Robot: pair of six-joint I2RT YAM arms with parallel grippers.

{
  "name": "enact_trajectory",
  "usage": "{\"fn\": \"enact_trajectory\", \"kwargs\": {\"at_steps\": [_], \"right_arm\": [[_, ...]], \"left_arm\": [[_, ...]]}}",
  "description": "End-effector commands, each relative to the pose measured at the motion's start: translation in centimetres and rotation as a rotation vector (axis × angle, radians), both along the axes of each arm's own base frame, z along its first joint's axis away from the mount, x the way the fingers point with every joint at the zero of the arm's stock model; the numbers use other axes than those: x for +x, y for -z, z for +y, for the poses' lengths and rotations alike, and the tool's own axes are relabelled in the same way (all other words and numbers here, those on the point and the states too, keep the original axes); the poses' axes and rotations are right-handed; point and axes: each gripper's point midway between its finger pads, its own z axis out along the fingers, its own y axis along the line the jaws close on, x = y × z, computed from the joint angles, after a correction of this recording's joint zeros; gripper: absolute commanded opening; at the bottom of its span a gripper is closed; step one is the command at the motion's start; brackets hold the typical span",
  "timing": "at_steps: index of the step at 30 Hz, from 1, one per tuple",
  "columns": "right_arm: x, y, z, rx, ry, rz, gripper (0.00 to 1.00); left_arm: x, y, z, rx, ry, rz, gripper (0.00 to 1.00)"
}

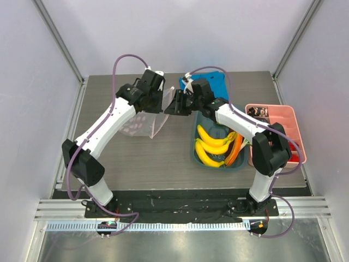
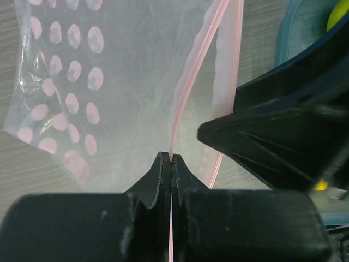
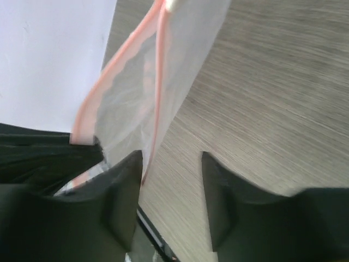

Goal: Place the food in the zip-top bag and seal the zipper
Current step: Open the zipper of the food storage bag at the center of the board.

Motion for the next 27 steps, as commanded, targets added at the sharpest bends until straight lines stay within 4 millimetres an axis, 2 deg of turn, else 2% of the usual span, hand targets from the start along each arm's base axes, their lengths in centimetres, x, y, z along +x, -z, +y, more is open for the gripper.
{"fn": "enact_trajectory", "kwargs": {"at_steps": [1,2,3,5,7,8,11,14,18,20,21,24,27], "right_arm": [[0.8,-2.5,1.3,0.023,-0.01,-0.091,0.17],[0.6,-2.5,1.2,0.011,-0.026,-0.097,0.07],[0.1,-2.3,1.0,-0.002,-0.046,-0.09,0.01],[-0.7,-2.4,0.7,-0.024,-0.098,-0.124,0.01],[-1.9,-2.5,0.7,-0.013,-0.146,-0.119,0.01],[-2.3,-2.6,0.8,-0.006,-0.167,-0.117,0.01],[-3.8,-3.7,1.5,0.042,-0.241,-0.108,0.01],[-5.4,-5.5,2.3,0.091,-0.308,-0.128,0.01],[-7.6,-7.1,3.2,0.113,-0.376,-0.175,0.01],[-7.7,-7.4,3.1,0.11,-0.379,-0.189,0.01],[-7.8,-7.3,3.1,0.107,-0.381,-0.186,0.01],[-7.9,-6.9,2.9,0.089,-0.39,-0.185,0.01],[-8.0,-6.3,2.8,0.078,-0.391,-0.177,0.01]], "left_arm": [[-0.5,-3.1,2.5,-0.105,-0.097,-0.038,0.0],[-0.3,-3.4,4.1,-0.111,-0.136,-0.04,0.0],[-0.9,-3.7,5.1,-0.118,-0.15,-0.05,0.0],[-1.1,-4.1,6.6,-0.081,-0.149,-0.088,0.0],[-1.8,-4.3,7.0,-0.057,-0.101,-0.116,0.01],[-2.0,-4.1,6.7,-0.059,-0.07,-0.113,0.06],[-2.0,-3.9,6.1,-0.029,0.003,-0.135,0.14],[-1.7,-4.0,5.0,-0.01,0.058,-0.139,0.19],[-1.9,-3.0,3.6,0.069,0.113,-0.126,0.25],[-2.1,-2.4,2.9,0.099,0.136,-0.115,0.28],[-2.0,-2.2,3.1,0.117,0.127,-0.108,0.29],[-1.8,-1.7,3.7,0.158,0.113,-0.098,0.38],[-1.7,-2.4,3.6,0.152,0.117,-0.117,0.33]]}}
